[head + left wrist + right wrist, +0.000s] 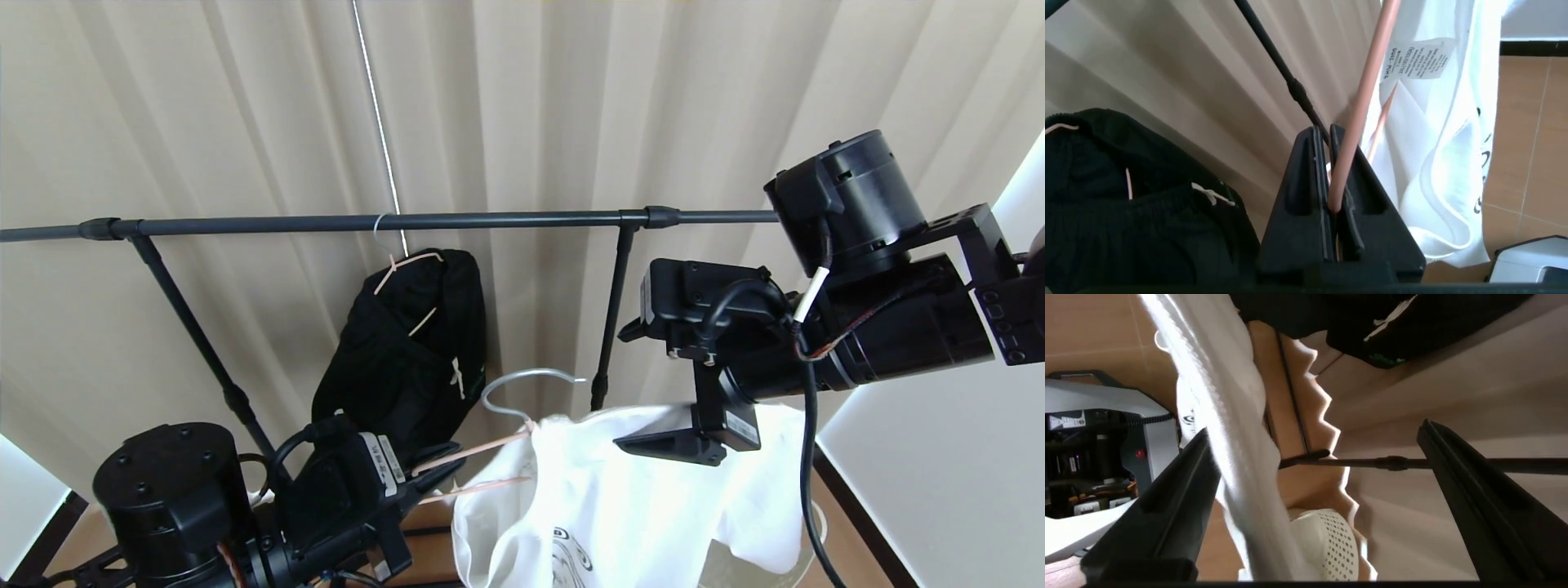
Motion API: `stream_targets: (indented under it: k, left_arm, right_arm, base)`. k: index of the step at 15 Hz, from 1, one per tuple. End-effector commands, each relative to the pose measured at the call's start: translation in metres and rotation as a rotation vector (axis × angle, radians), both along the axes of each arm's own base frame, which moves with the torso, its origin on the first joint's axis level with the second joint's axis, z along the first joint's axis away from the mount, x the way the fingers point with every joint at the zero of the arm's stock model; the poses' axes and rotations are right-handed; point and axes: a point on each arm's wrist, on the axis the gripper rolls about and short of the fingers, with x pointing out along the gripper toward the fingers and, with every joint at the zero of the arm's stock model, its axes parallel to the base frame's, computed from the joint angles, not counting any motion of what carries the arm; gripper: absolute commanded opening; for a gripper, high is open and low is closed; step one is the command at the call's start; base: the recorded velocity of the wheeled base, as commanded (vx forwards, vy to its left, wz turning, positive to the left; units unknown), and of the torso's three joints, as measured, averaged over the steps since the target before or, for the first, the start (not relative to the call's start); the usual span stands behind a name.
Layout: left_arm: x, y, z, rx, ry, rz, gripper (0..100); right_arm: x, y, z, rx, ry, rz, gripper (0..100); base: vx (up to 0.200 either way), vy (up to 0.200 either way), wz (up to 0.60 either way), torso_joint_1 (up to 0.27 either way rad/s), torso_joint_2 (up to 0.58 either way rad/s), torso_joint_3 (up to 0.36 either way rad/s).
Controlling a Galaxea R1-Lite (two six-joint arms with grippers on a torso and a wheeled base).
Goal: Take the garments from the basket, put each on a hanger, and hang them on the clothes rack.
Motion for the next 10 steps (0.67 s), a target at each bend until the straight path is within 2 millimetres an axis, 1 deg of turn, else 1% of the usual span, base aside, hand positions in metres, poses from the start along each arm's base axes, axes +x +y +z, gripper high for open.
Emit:
stream_targets:
  k: [1, 2, 3, 10]
  left_arm:
    - [-0.0007, 0.0, 0.0014, -0.003, -0.007, -0.003, 0]
    - [-0.0009, 0.0002, 0.0012, -0.003, -0.004, -0.003, 0]
    - [-0.0009, 0.0002, 0.0012, -0.002, -0.006, -0.003, 0]
    - [0.0007, -0.0004, 0.0023, -0.009, -0.009, 0.002, 0]
  right_arm:
    - [0.0012, 0.0008, -0.0018, -0.004, 0.005, 0.001, 100]
    - [0.0014, 0.001, -0.0023, -0.004, 0.006, 0.001, 100]
    - [0.0014, 0.001, -0.0023, -0.004, 0.006, 0.001, 0]
    - [-0.0022, -0.0016, 0.0004, 0.004, 0.002, 0.001, 0]
  base:
    - [0.0, 0.0, 0.0, 0.0, 0.0, 0.0]
    - [0.0, 0.0, 0.0, 0.0, 0.0, 0.0]
    - [0.0, 0.0, 0.0, 0.0, 0.0, 0.0]
    - [0.0, 0.0, 0.0, 0.0, 0.0, 0.0]
